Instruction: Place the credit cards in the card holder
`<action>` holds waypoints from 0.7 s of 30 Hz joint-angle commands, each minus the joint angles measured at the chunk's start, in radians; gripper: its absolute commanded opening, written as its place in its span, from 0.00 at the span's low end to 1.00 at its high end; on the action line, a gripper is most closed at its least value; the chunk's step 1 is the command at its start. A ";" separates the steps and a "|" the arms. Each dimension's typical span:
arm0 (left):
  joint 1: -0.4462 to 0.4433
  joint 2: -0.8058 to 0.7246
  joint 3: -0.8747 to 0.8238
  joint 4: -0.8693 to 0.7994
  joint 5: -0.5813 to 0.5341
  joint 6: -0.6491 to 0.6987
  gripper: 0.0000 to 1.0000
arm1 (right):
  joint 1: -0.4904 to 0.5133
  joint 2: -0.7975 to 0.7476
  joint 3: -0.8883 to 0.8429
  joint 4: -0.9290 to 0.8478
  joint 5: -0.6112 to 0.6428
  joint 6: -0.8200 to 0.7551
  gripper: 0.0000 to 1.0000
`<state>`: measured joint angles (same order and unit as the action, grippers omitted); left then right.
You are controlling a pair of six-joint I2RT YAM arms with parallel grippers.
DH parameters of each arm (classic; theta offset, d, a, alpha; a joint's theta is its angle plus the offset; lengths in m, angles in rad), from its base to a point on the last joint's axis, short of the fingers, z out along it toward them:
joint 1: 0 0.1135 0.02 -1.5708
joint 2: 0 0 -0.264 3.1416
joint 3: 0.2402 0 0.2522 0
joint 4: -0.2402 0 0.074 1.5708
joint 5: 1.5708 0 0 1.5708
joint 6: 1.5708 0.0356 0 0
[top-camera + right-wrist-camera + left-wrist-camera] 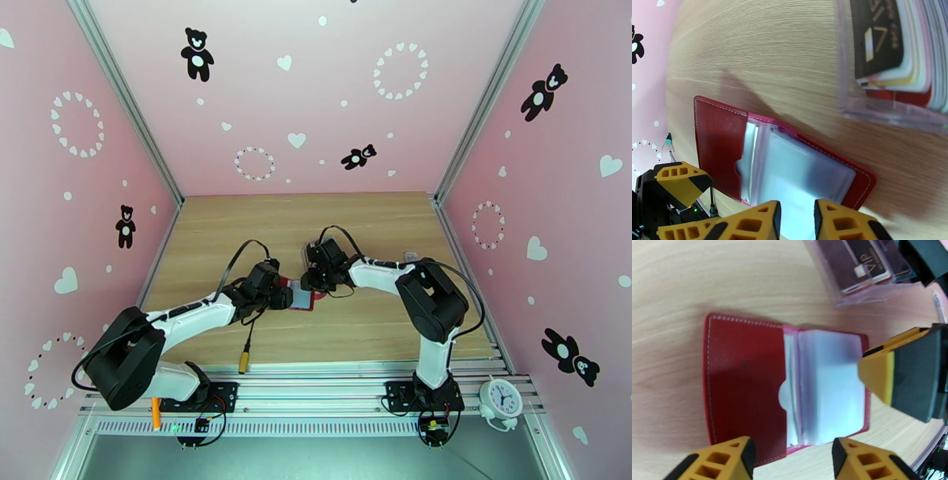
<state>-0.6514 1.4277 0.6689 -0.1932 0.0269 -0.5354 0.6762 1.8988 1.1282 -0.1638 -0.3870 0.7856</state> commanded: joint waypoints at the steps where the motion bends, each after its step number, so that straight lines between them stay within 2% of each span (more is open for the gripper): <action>1: -0.003 0.014 -0.020 0.021 0.005 -0.009 0.60 | 0.011 0.023 0.033 -0.035 0.024 -0.018 0.29; 13: -0.002 0.075 -0.046 0.073 0.023 -0.005 0.72 | 0.024 0.044 0.036 -0.037 0.030 -0.019 0.29; 21: -0.002 0.056 -0.058 0.083 0.045 -0.005 0.78 | 0.036 0.055 0.043 -0.032 0.025 -0.015 0.29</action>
<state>-0.6514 1.4849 0.6353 -0.1108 0.0410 -0.5354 0.6994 1.9270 1.1435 -0.1787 -0.3664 0.7746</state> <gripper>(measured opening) 0.772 0.286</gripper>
